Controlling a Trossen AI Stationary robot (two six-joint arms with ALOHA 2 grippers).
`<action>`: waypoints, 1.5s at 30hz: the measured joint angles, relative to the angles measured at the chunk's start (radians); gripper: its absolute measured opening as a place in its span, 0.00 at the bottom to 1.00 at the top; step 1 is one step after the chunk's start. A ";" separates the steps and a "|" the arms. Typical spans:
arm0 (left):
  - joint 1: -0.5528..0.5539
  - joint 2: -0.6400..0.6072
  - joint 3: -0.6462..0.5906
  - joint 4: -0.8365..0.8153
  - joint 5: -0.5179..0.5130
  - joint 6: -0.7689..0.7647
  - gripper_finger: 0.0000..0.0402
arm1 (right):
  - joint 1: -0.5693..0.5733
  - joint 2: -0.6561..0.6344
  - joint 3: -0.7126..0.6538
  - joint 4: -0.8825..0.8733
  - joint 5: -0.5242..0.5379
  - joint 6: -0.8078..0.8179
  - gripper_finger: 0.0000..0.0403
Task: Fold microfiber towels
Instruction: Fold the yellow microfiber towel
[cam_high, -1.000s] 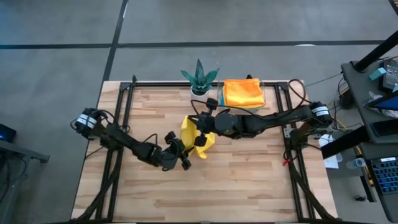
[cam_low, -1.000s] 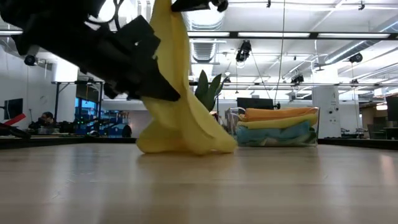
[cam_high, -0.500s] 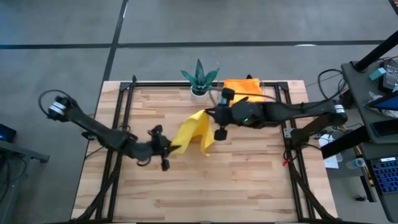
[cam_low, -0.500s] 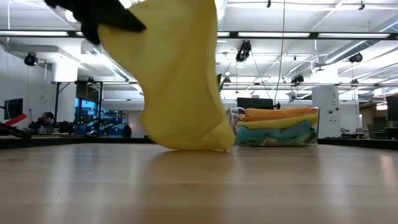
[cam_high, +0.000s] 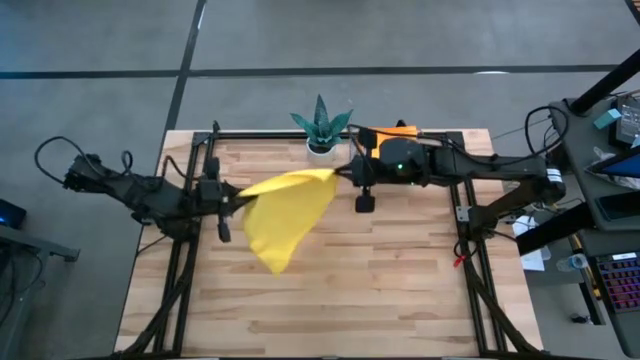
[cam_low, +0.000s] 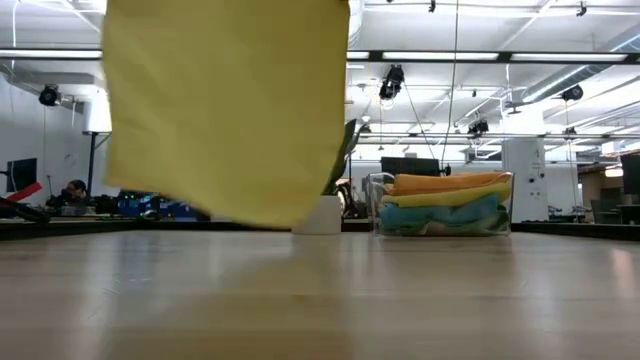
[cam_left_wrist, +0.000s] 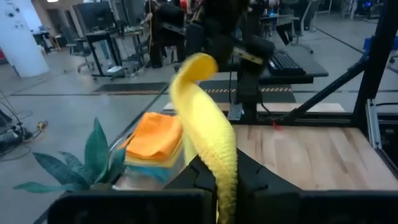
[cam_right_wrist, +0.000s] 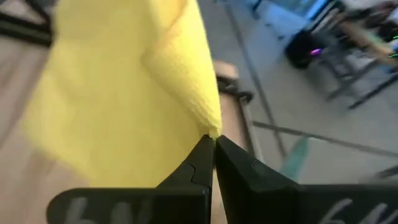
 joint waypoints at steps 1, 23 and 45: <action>-0.002 0.002 0.000 -0.012 0.000 0.000 0.00 | 0.000 0.001 -0.007 -0.014 -0.013 0.005 0.02; -0.234 0.607 0.153 0.004 0.359 -0.455 0.00 | 0.283 -0.024 -0.363 -0.145 -0.560 0.301 0.02; -0.249 0.853 0.162 0.167 0.694 -0.769 0.02 | 0.390 -0.024 -0.535 0.165 -0.173 0.395 0.02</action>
